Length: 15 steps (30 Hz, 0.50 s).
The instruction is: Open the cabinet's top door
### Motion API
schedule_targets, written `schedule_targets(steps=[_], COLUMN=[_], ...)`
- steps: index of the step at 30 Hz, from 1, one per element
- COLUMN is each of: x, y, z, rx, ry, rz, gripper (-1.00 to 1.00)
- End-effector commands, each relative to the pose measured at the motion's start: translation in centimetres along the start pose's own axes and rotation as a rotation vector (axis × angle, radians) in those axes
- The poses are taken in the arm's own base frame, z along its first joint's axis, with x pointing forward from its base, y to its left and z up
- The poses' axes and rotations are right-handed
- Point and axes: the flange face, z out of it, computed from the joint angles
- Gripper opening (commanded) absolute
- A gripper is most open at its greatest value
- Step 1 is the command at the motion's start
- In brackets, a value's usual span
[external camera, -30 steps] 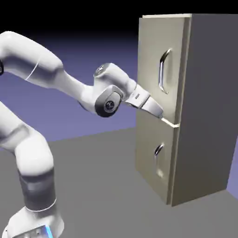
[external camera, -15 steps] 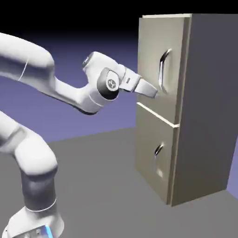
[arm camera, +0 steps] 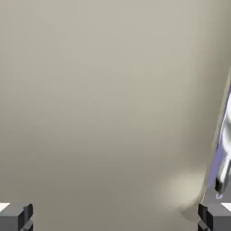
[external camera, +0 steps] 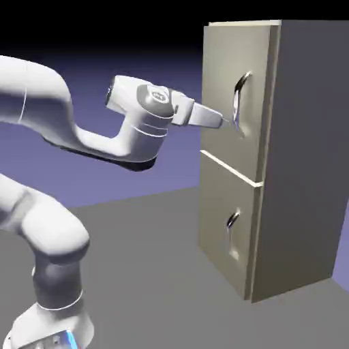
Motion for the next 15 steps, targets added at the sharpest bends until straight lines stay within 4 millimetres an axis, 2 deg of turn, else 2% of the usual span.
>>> schedule_targets(steps=[1,15], x=[0.1,2.8], y=[0.1,2.8], z=[-0.2,-1.7], rx=[0.01,0.163], ry=[0.01,0.134], rz=[0.002,0.041], gripper=[0.0,0.0])
